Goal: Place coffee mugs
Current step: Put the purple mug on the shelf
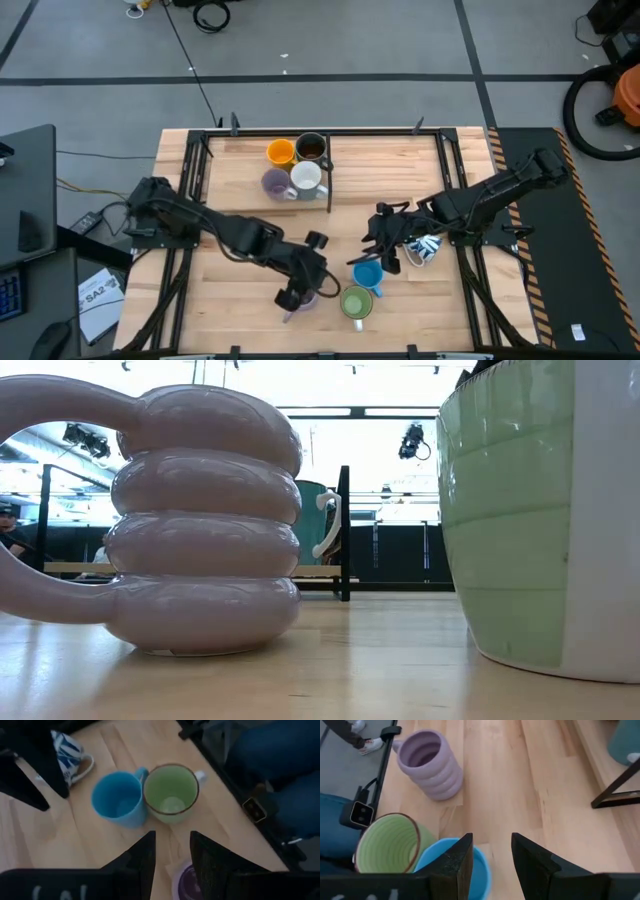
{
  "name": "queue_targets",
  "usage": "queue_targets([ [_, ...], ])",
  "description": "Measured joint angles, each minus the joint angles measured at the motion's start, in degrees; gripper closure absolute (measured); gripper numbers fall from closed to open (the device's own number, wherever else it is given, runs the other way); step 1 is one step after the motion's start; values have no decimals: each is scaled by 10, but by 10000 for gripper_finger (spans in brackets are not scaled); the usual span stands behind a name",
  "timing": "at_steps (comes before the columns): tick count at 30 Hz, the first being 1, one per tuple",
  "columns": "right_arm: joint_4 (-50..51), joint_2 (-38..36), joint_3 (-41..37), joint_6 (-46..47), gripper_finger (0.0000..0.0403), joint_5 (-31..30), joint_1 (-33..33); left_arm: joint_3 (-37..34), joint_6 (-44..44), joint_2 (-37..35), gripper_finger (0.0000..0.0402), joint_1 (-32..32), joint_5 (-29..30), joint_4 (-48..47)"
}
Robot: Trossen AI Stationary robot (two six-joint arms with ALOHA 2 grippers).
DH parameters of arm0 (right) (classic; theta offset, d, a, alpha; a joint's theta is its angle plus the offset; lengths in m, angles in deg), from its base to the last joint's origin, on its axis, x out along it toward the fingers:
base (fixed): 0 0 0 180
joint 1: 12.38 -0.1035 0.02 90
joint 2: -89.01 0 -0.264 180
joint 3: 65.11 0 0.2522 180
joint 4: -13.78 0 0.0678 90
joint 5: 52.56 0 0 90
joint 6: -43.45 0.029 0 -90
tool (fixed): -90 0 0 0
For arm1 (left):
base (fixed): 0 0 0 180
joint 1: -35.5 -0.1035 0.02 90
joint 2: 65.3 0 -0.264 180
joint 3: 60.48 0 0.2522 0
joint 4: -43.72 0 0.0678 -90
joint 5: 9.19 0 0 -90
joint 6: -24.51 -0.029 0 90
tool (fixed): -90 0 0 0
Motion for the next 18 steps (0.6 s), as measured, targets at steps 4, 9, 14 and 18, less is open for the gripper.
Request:
queue_targets([
  [4, -4, 0, 0, 0, 263, 0, -8, 0, 0, 23, 274, 0, 0, -17],
  [9, -5, 0, 0, 0, 263, -3, -18, 0, 0, 48, 274, 0, -2, -43],
  [14, -5, 0, 0, 0, 263, -3, -22, 0, -3, 73, 274, 0, -2, -67],
  [18, -8, 0, 0, 0, 263, -4, -22, 0, -5, 89, 274, 0, -2, -84],
])
